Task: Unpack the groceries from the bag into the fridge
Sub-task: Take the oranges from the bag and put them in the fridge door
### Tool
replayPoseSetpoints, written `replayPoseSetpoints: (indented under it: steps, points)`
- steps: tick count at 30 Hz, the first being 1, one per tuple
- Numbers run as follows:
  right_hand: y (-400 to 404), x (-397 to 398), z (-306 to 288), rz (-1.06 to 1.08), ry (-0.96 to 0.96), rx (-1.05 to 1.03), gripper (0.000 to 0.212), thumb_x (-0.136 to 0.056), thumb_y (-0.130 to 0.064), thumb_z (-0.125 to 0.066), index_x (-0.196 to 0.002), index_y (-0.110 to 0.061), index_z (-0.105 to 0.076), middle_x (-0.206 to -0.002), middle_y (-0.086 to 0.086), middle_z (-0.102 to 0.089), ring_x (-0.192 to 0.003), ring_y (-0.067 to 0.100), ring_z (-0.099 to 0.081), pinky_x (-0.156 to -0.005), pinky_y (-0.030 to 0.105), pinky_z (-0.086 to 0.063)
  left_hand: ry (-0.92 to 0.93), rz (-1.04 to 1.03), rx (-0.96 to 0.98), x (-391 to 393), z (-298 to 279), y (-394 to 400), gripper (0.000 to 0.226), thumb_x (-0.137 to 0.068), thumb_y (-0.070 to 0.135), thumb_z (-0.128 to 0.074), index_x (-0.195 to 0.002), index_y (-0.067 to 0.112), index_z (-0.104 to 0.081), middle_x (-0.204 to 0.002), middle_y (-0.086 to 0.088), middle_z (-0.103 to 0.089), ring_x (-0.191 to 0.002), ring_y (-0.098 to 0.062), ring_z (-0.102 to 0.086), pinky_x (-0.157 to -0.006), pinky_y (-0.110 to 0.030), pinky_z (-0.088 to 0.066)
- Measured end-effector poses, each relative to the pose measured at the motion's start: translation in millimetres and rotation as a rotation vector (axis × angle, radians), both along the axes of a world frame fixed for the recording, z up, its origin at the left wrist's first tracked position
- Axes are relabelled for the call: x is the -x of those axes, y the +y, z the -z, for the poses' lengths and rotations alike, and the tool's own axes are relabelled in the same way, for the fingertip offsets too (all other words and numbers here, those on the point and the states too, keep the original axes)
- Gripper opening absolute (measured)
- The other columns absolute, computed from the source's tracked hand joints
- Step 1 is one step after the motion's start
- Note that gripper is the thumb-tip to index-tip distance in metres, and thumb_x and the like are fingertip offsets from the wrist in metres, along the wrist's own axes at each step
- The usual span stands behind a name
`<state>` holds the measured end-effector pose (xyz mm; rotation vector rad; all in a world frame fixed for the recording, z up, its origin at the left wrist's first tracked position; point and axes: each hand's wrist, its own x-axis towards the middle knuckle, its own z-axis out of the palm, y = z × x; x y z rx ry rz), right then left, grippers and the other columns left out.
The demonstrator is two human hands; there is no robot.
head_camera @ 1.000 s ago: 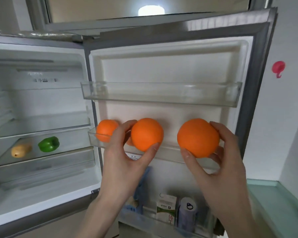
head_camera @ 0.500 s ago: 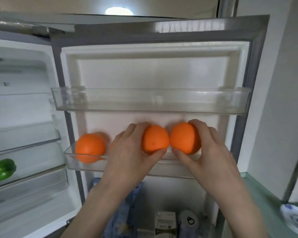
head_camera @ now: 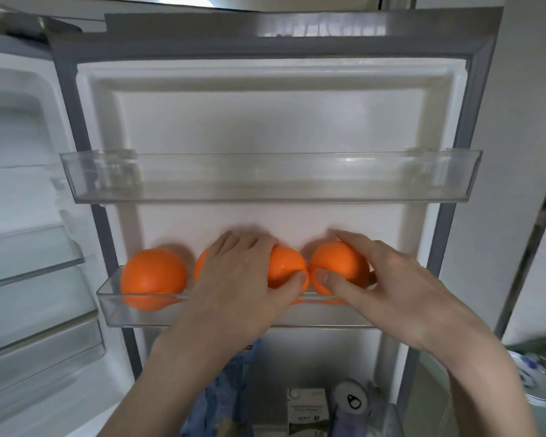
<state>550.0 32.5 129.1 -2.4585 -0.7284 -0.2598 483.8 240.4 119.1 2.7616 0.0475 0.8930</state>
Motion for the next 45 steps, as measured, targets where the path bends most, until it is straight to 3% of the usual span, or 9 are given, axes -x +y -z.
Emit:
replayPoseSetpoints:
  steps: [4,8,14,20,24,27,31,36,45]
  points:
    - [5,7,0,0.054,-0.063,0.101,0.063,-0.088,-0.08,-0.032,-0.147,-0.068,-0.014,-0.146,-0.025,-0.05,-0.125,0.024,-0.059,-0.106,0.045,-0.045,-0.027,-0.013,0.007,1,3,-1,0.058,-0.084,0.069,-0.039,-0.123,0.032,-0.06,-0.124,0.012,-0.062,-0.113,-0.009,-0.05,-0.112,-0.034,-0.036]
    - [6,14,-2,0.09,-0.077,0.115,0.064,-0.09,-0.077,-0.035,-0.148,-0.066,-0.009,-0.151,-0.024,-0.047,-0.131,0.026,-0.053,-0.107,0.046,-0.043,-0.036,-0.037,0.01,5,5,-5,0.068,-0.086,0.066,-0.043,-0.141,0.027,-0.054,-0.139,0.005,-0.06,-0.127,-0.018,-0.052,-0.116,-0.037,-0.035]
    - [4,20,2,0.104,-0.124,0.099,0.07,-0.088,-0.081,-0.029,-0.152,-0.06,-0.01,-0.157,-0.022,-0.04,-0.138,0.025,-0.049,-0.106,0.043,-0.041,-0.183,-0.046,0.032,13,11,-9,0.059,-0.09,0.059,-0.051,-0.137,0.024,-0.058,-0.128,0.004,-0.065,-0.117,-0.018,-0.056,-0.107,-0.037,-0.042]
    - [-7,18,28,0.012,-0.292,-0.162,0.065,-0.1,-0.069,-0.036,-0.157,-0.039,-0.03,-0.153,-0.014,-0.046,-0.135,0.02,-0.052,-0.109,0.046,-0.041,-0.373,-0.047,0.163,36,27,-14,0.048,-0.096,0.047,-0.062,-0.136,0.019,-0.06,-0.125,0.006,-0.064,-0.115,-0.013,-0.056,-0.099,-0.037,-0.047]
    - [-14,25,54,-0.13,-0.438,-0.345,0.058,-0.1,-0.054,-0.051,-0.153,-0.03,-0.043,-0.155,-0.013,-0.045,-0.144,0.007,-0.041,-0.12,0.046,-0.035,-0.435,-0.074,0.098,54,44,-21,0.044,-0.098,0.04,-0.063,-0.135,0.017,-0.062,-0.13,0.004,-0.063,-0.122,-0.017,-0.056,-0.103,-0.039,-0.046]
    - [-22,35,73,-0.206,-0.562,-0.4,0.057,-0.1,-0.045,-0.057,-0.15,-0.018,-0.051,-0.157,-0.002,-0.046,-0.146,0.015,-0.043,-0.12,0.041,-0.036,-0.443,-0.081,0.045,66,58,-34,0.048,-0.099,0.04,-0.061,-0.138,0.013,-0.06,-0.14,0.001,-0.06,-0.13,-0.019,-0.054,-0.109,-0.037,-0.043]
    - [-38,45,96,-0.256,-0.628,-0.406,0.059,-0.098,-0.046,-0.057,-0.147,-0.014,-0.053,-0.157,0.005,-0.048,-0.143,0.021,-0.048,-0.112,0.046,-0.044,-0.425,-0.109,-0.007,83,78,-59,0.053,-0.097,0.038,-0.062,-0.142,0.01,-0.057,-0.142,-0.004,-0.059,-0.132,-0.023,-0.055,-0.111,-0.038,-0.042]
    - [-57,46,127,-0.293,-0.636,-0.395,0.061,-0.101,-0.052,-0.05,-0.147,-0.011,-0.053,-0.157,0.008,-0.049,-0.145,0.028,-0.048,-0.107,0.059,-0.047,-0.337,-0.224,-0.108,101,110,-85,0.056,-0.098,0.043,-0.057,-0.142,0.009,-0.058,-0.142,-0.005,-0.06,-0.133,-0.027,-0.056,-0.111,-0.046,-0.044]
    - [-108,64,152,-0.192,-0.581,-0.366,0.064,-0.098,-0.048,-0.054,-0.147,-0.008,-0.054,-0.157,0.007,-0.049,-0.148,0.027,-0.045,-0.111,0.06,-0.042,-0.224,-0.333,-0.128,135,139,-122,0.058,-0.098,0.044,-0.058,-0.145,0.01,-0.056,-0.143,-0.005,-0.059,-0.138,-0.028,-0.052,-0.113,-0.052,-0.044]
